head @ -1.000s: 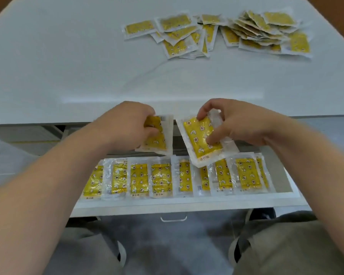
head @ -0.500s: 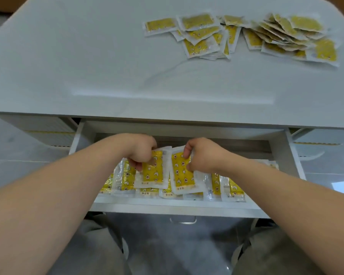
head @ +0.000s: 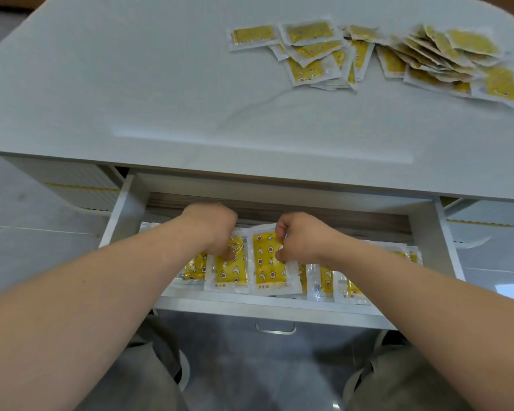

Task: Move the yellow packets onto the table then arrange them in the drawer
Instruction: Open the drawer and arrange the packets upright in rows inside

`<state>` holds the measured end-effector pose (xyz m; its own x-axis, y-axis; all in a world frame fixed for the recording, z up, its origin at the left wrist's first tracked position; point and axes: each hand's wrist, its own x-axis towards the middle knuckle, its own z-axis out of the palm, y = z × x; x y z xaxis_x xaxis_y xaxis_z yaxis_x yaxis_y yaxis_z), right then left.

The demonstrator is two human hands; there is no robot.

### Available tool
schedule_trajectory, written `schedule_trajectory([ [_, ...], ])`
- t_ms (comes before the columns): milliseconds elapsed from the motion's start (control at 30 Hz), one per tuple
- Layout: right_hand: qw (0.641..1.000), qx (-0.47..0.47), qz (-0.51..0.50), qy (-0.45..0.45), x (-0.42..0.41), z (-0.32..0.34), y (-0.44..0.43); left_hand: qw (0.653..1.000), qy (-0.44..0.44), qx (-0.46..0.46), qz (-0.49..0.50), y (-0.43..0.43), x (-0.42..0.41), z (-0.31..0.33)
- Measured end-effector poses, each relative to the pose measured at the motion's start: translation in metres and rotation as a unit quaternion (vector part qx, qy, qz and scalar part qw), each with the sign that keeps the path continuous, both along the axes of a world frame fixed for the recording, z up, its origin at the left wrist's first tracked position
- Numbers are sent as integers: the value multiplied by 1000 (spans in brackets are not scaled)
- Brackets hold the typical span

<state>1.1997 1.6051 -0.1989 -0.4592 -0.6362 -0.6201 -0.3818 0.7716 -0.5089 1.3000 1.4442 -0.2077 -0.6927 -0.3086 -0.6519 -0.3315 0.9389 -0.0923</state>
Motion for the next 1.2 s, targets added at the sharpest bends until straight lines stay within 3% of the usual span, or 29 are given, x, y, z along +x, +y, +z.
schedule_trajectory([
  [167,989,26,96,106,7,-17,3,999,31,-13,-25,7,6,1],
  [300,947,98,182,245,13,-20,8,997,40,-46,-43,9,8,3],
  [467,955,87,183,216,15,8,2,999,-7,-49,-24,17,1,30],
  [600,967,10,167,191,6,57,-5,997,7,71,31,11,-3,80],
  [700,973,-41,127,189,-6,87,-1,982,75,152,78,3,0,115],
  [800,969,-92,48,225,-28,98,4,955,237,130,119,-2,-4,126],
  [933,909,-163,-90,373,-67,76,-3,883,428,69,181,-11,-24,95],
  [1000,878,-182,-109,428,-88,56,-13,856,489,37,166,-18,-39,72],
  [1100,855,-177,-96,478,-114,45,-35,844,523,-34,116,-30,-72,50],
  [1200,844,-169,-16,509,-137,49,-63,851,514,-71,83,-55,-118,47],
])
